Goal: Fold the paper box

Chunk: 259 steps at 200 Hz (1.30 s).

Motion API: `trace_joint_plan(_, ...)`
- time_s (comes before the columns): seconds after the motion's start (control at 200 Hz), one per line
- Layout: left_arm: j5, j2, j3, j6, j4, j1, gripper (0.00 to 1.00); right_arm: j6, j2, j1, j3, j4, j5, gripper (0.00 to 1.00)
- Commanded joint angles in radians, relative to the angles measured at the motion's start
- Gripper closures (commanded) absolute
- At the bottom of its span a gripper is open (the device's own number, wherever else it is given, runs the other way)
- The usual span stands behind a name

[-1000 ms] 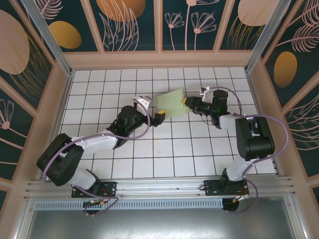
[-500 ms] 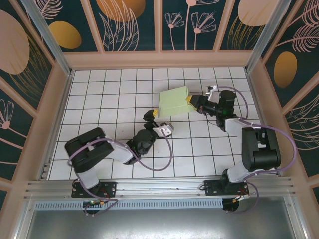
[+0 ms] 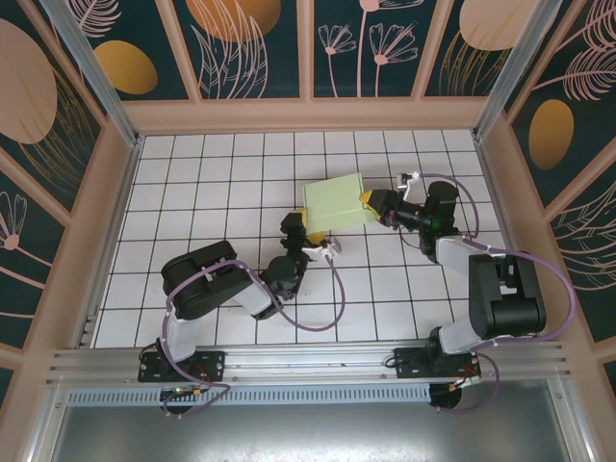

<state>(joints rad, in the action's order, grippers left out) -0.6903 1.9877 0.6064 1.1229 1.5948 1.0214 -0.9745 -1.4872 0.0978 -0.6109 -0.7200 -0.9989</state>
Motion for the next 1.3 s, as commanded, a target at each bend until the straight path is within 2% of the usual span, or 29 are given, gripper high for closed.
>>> trace_joint_plan(0.0, -0.019, 0.035, 0.028, 0.031, 0.194, 0.002, 0.24, -0.034, 0.023, -0.006, 0.018, -0.063, -0.041, 0.63)
trace_joint_plan(0.265, -0.026, 0.083, 0.057, 0.05, 0.236, 0.0, 0.26, -0.061, 0.048, -0.004, 0.046, -0.07, -0.055, 0.64)
trace_joint_plan(0.45, -0.032, 0.085, 0.053, 0.037, 0.236, -0.008, 0.34, -0.069, 0.055, -0.006, 0.05, -0.068, -0.061, 0.64)
trace_joint_plan(0.686, -0.032, 0.072, 0.035, 0.011, 0.232, -0.012, 0.5, -0.074, 0.05, -0.003, 0.053, -0.073, -0.057, 0.63)
trace_joint_plan(0.901, -0.029, 0.052, 0.035, -0.021, 0.204, -0.012, 0.6, -0.071, 0.054, -0.002, 0.056, -0.074, -0.051, 0.59)
trace_joint_plan(1.016, -0.028, 0.034, 0.032, -0.047, 0.161, -0.012, 0.61, -0.056, 0.059, -0.003, 0.056, -0.073, -0.044, 0.53)
trace_joint_plan(1.126, -0.026, 0.0, 0.027, -0.093, 0.084, -0.015, 0.61, -0.025, 0.079, -0.007, 0.057, -0.066, -0.024, 0.37)
trace_joint_plan(1.291, 0.008, -0.089, 0.001, -0.209, -0.123, -0.018, 0.61, 0.04, 0.128, -0.042, 0.058, -0.017, 0.013, 0.26)
